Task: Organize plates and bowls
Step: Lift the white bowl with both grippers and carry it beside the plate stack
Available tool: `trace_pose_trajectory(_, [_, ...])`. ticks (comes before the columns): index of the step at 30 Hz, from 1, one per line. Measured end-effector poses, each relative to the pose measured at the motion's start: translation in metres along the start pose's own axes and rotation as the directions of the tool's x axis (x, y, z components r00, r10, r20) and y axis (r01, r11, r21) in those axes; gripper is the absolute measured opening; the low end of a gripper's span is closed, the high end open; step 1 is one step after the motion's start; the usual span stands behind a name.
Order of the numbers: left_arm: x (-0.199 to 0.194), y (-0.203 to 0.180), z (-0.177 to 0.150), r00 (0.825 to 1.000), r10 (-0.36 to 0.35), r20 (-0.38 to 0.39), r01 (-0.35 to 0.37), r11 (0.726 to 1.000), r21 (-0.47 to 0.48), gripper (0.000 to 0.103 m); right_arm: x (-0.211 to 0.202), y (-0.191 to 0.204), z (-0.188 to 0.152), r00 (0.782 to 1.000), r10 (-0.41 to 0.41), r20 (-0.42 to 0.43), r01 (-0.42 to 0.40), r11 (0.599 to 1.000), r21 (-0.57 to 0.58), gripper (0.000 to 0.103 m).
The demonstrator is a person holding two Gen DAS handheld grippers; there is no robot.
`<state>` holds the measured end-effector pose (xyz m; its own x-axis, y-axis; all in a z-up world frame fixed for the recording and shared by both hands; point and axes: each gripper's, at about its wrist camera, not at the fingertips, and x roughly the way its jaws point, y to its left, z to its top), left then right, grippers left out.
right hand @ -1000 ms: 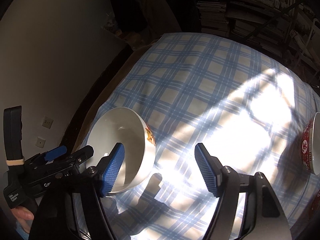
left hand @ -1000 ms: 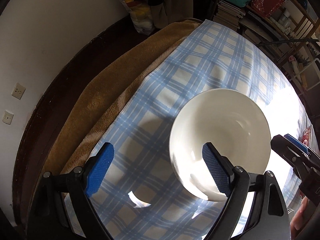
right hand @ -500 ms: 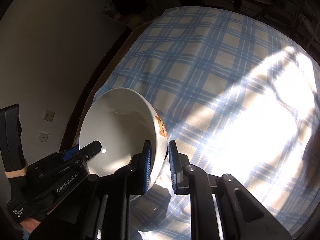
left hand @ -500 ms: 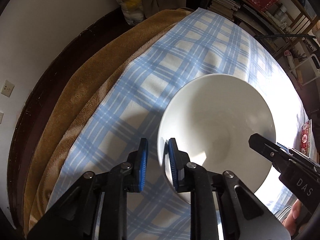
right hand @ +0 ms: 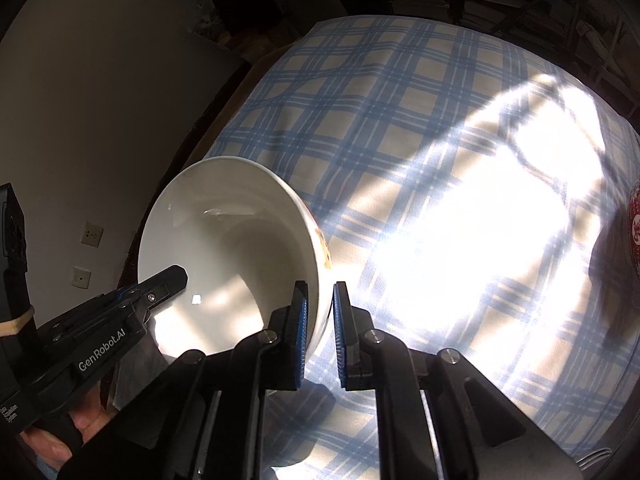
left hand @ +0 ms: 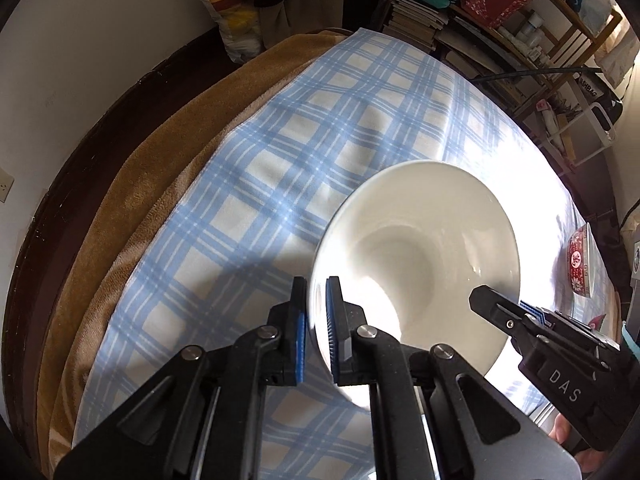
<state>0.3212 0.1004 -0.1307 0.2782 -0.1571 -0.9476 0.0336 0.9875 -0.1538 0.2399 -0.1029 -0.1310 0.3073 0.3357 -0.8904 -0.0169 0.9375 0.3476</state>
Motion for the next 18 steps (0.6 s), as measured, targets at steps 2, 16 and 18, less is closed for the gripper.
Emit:
trace_pose_trajectory(2, [-0.003, -0.011, -0.005, 1.0, 0.006, 0.004, -0.006, 0.999, 0.035, 0.009, -0.008, -0.005, -0.006, 1.0, -0.007, 0.008, 0.006, 1.0, 0.01, 0.013])
trace_pose_trajectory(16, [-0.036, -0.079, -0.047, 0.996, -0.081, 0.023, 0.074, 0.975, 0.209, 0.009, -0.078, -0.063, -0.062, 0.997, -0.054, 0.06, 0.049, 0.995, 0.089, 0.014])
trace_pose_trajectory(18, [-0.041, -0.089, -0.054, 0.996, -0.083, 0.028, 0.074, 0.969, 0.235, 0.009, -0.086, -0.071, -0.072, 0.996, -0.059, 0.07, 0.052, 0.994, 0.099, 0.013])
